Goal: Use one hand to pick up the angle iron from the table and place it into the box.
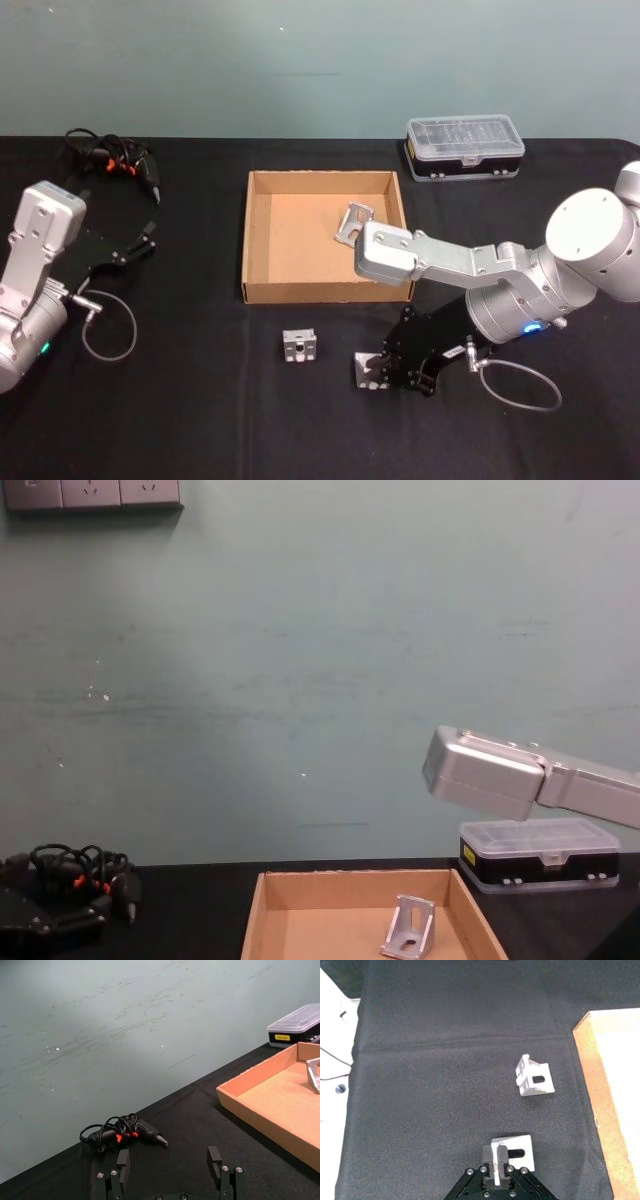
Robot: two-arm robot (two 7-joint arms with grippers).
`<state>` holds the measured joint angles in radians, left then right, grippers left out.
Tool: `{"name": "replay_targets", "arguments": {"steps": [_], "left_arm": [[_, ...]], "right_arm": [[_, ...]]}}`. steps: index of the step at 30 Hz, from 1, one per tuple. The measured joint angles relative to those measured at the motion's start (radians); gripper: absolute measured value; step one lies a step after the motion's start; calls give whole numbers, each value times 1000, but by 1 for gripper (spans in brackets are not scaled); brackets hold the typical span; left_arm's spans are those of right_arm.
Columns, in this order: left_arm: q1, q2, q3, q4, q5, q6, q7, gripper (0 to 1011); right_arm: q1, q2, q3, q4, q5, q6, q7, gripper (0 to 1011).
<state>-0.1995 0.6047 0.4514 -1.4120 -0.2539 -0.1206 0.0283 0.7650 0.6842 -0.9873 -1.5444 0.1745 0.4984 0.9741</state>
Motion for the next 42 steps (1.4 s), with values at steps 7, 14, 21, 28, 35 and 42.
{"name": "replay_targets", "arguments": {"steps": [7, 14, 21, 28, 35, 42], "left_arm": [[0, 0, 0, 0, 0, 0, 0, 1011], [0, 0, 0, 0, 0, 0, 0, 1011], [0, 0, 0, 0, 0, 0, 0, 1011], [0, 0, 0, 0, 0, 0, 0, 1011], [0, 0, 0, 0, 0, 0, 0, 1011], [0, 0, 0, 0, 0, 0, 0, 1011]], "right_arm": [[-1, 1, 2, -2, 1, 0, -2, 54], [-19, 5, 54, -34, 27, -11, -51, 54], [-6, -34, 109, -17, 56, -22, -100, 54], [33, -120, 131, 94, 74, -28, -137, 54], [65, -219, 145, 247, 77, -46, -190, 54], [77, -309, 157, 383, 57, -90, -248, 53]]}}
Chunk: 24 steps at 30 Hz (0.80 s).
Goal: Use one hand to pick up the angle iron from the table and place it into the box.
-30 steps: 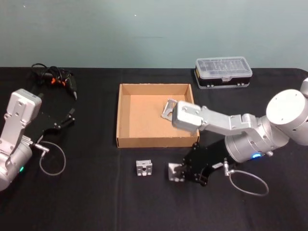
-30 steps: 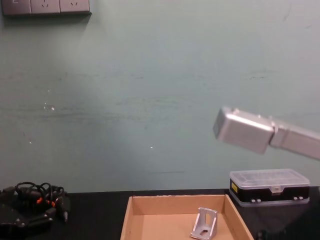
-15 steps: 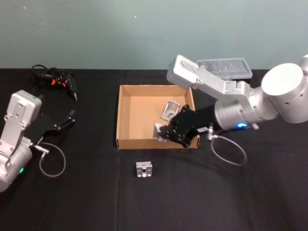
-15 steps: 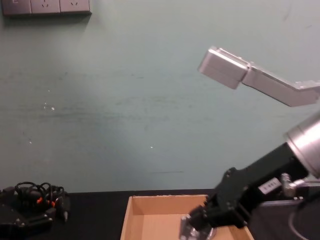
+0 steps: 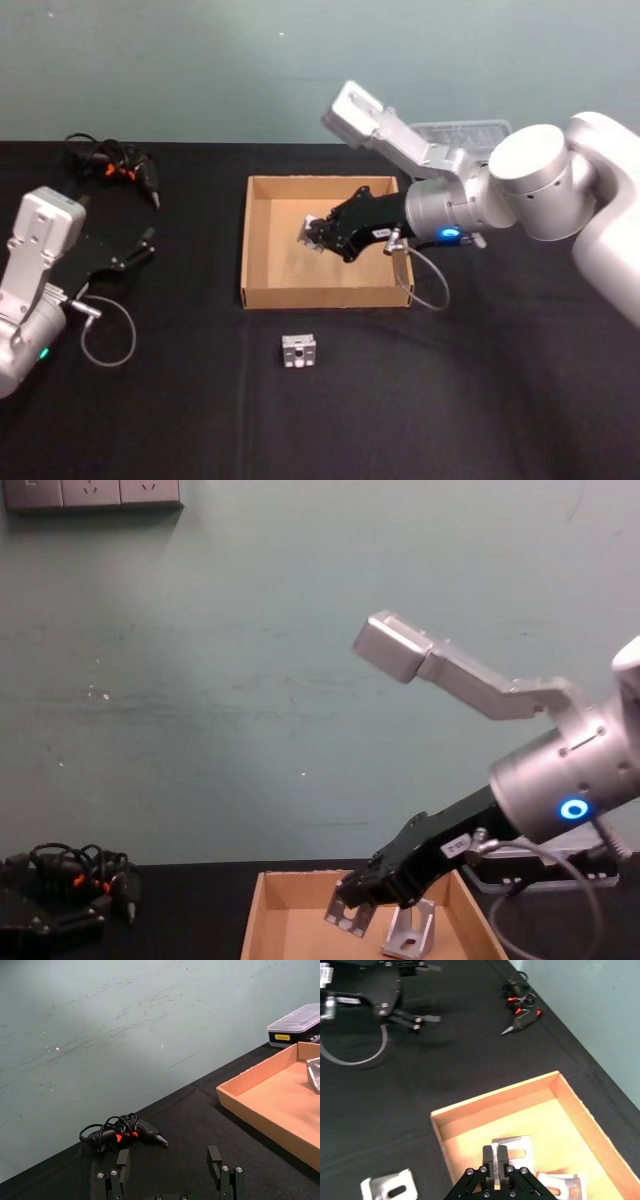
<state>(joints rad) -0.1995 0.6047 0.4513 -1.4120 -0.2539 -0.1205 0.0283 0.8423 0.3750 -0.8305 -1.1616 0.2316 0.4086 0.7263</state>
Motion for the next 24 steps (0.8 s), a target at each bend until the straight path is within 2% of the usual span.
{"name": "replay_targets", "arguments": {"steps": [8, 17, 24], "left_arm": [[0, 0, 0, 0, 0, 0, 0, 1011], [0, 0, 0, 0, 0, 0, 0, 1011], [0, 0, 0, 0, 0, 0, 0, 1011]], "right_arm": [[-13, -79, 25, 103, -30, -53, -89, 54], [-19, -133, 29, 165, -84, -86, -165, 54], [-20, -162, 34, 206, -109, -109, -190, 54]]}}
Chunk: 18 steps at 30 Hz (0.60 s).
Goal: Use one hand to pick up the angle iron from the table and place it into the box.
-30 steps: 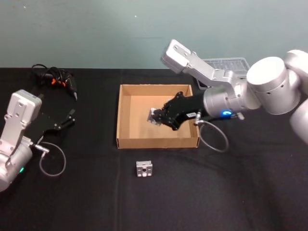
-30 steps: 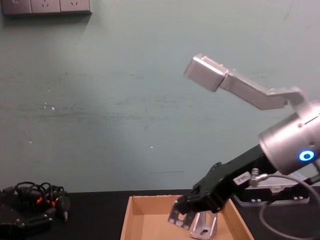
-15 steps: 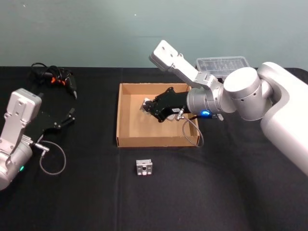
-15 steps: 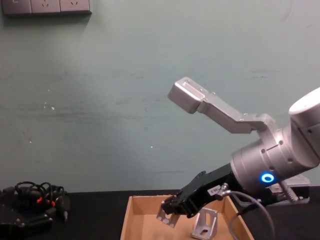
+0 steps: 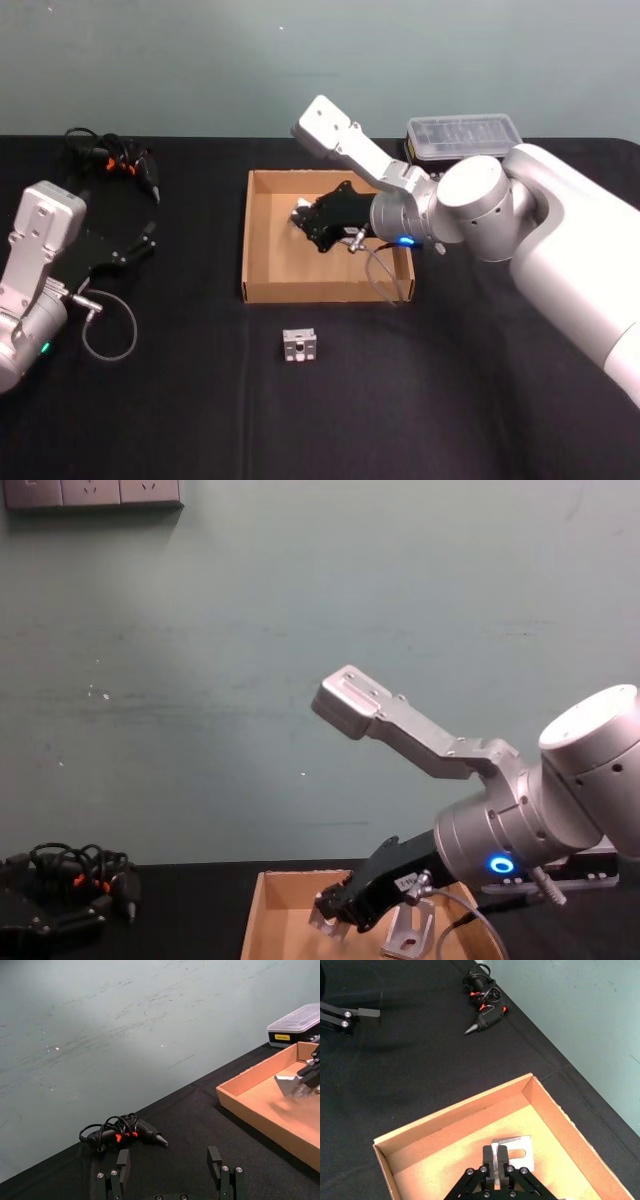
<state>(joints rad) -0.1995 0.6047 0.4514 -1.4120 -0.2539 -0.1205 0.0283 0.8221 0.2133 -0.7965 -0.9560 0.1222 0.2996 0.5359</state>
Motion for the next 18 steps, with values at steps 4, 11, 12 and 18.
{"name": "replay_targets", "arguments": {"steps": [4, 11, 12, 18], "left_arm": [[0, 0, 0, 0, 0, 0, 0, 1011], [0, 0, 0, 0, 0, 0, 0, 1011], [0, 0, 0, 0, 0, 0, 0, 1012], [0, 0, 0, 0, 0, 0, 0, 1011]], "right_arm": [[0, -11, -2, 19, -15, -11, -1, 54], [1, -8, -3, 13, -13, -10, 0, 54], [1, -8, -3, 13, -13, -10, 0, 54], [1, -6, -3, 9, -10, -7, 0, 176]]}}
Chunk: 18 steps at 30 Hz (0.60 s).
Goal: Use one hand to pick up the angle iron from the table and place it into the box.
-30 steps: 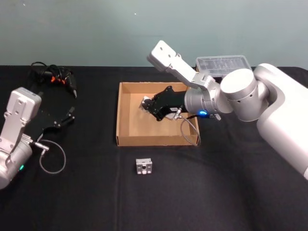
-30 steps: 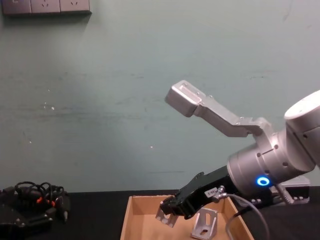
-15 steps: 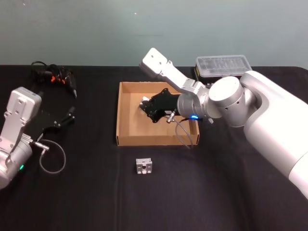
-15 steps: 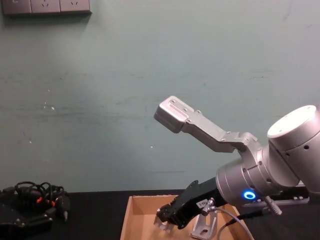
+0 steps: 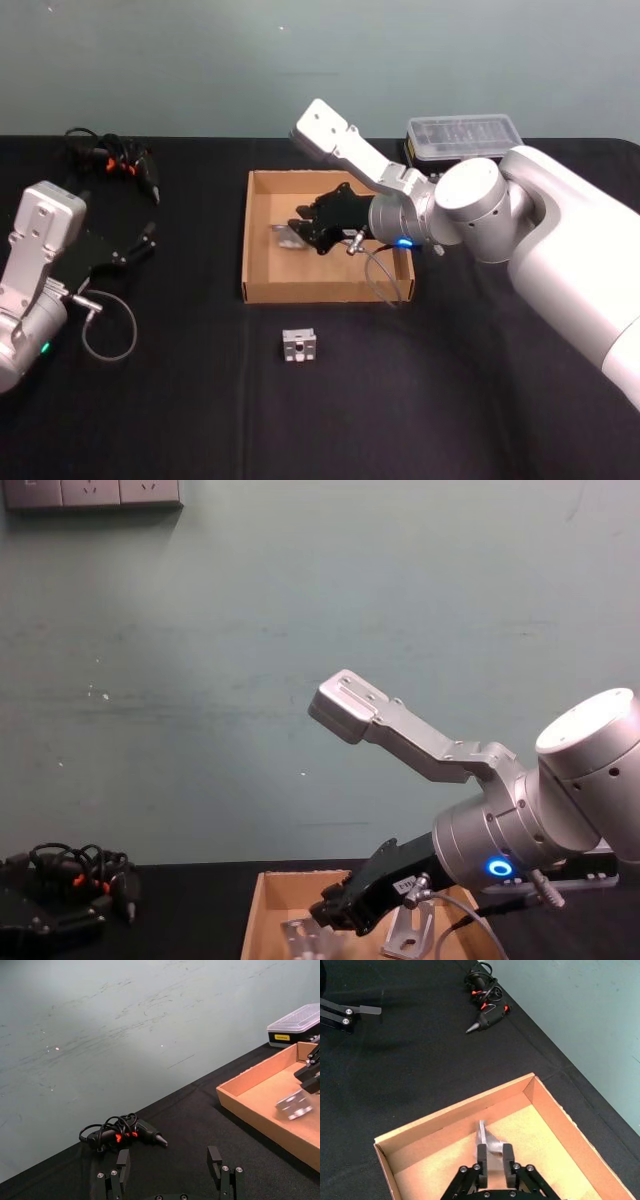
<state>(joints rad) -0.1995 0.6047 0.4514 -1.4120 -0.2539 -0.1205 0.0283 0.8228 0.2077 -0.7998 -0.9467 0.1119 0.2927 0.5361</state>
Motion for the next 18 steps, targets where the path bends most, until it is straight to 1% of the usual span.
{"name": "replay_targets", "arguments": {"steps": [3, 4, 5, 8, 9, 10, 11, 12, 14, 15, 16, 18], "left_arm": [[0, 0, 0, 0, 0, 0, 0, 1011], [0, 0, 0, 0, 0, 0, 0, 1011], [0, 0, 0, 0, 0, 0, 0, 1011], [0, 0, 0, 0, 0, 0, 0, 1011], [0, 0, 0, 0, 0, 0, 0, 1011], [0, 0, 0, 0, 0, 0, 0, 1011], [0, 0, 0, 0, 0, 0, 0, 1011], [0, 0, 0, 0, 0, 0, 0, 1011], [0, 0, 0, 0, 0, 0, 0, 1011], [0, 0, 0, 0, 0, 0, 0, 1011], [0, 0, 0, 0, 0, 0, 0, 1011], [0, 0, 0, 0, 0, 0, 0, 1011]], "right_arm": [[0, 1, 0, -1, 1, 1, 0, 253], [0, 1, 0, -1, 1, 1, 0, 307], [0, 1, 0, -1, 1, 1, 1, 307], [0, 1, 0, -2, 2, 1, 1, 425], [0, 1, 0, -2, 2, 2, 1, 443], [0, 2, 0, -2, 2, 2, 1, 486], [0, 2, 0, -3, 2, 2, 1, 486], [0, 2, 0, -3, 3, 2, 1, 548], [0, 2, 0, -3, 3, 2, 1, 586], [0, 2, 0, -3, 3, 2, 1, 645], [0, 2, 0, -3, 3, 2, 2, 659], [0, 2, 0, -3, 3, 2, 2, 743]]}}
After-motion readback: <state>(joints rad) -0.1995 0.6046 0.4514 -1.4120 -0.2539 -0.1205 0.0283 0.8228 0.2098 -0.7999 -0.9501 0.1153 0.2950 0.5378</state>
